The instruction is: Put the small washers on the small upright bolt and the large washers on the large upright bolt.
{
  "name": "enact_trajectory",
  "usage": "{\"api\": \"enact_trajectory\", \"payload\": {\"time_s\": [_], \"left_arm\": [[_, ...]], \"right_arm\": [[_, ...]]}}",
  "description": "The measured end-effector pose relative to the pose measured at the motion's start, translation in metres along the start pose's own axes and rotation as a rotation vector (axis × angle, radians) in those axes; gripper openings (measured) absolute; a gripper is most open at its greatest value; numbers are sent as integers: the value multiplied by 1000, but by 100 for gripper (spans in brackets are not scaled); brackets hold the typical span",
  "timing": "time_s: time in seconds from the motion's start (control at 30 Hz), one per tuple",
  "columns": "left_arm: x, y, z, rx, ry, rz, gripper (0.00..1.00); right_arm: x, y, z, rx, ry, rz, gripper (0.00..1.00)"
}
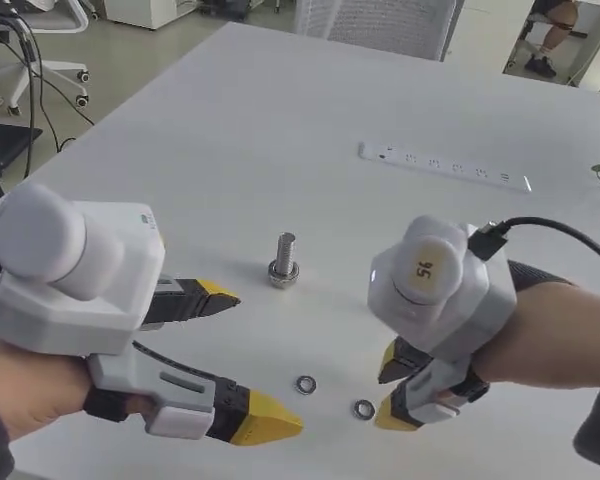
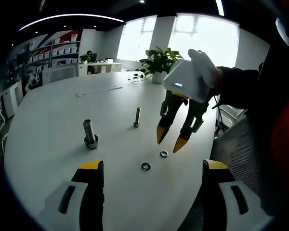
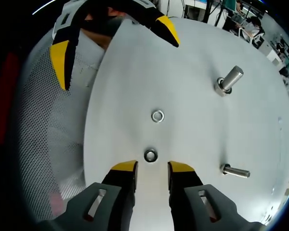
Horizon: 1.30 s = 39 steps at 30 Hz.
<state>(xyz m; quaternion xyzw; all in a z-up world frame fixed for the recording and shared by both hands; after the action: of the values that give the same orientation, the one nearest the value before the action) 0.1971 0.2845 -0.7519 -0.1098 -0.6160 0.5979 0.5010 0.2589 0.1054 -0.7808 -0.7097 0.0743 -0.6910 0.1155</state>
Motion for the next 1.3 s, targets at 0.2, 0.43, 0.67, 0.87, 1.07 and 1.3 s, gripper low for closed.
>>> {"api": "enact_trajectory", "payload": {"time_s": [0.2, 0.43, 0.67, 0.87, 1.07, 1.3], "left_arm": [[0, 0, 1, -1, 2, 1, 84], [-1, 0, 1, -2, 3, 1, 84], [-1, -1, 1, 1, 1, 6, 84], [-1, 0, 1, 0, 2, 4, 84], [0, 0, 1, 2, 2, 6, 84], [1, 0, 1, 4, 2, 6, 84]], "right_arm": [[-6, -4, -3, 13, -8, 0, 25], [-9, -3, -4, 13, -9, 3, 24], [-11, -3, -3, 29, -1, -7, 21], [-12, -4, -5, 49, 15, -18, 19], [-12, -4, -6, 78, 39, -28, 17], [-12, -4, -7, 86, 41, -24, 15]]}}
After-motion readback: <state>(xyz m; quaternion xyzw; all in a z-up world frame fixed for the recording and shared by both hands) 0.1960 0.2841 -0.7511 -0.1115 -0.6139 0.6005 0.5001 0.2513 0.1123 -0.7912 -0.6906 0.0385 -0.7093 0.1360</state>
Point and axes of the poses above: the centre of the closed fingertips' face, and the gripper's own axes: x roughly backward along the fingers, z roughly to its right, y roughly out of its underside, the point moved 9 cm from there along x, roughly backward along the fingers, and after that the axes turned 1 degree about y, right-handed, at the moved point
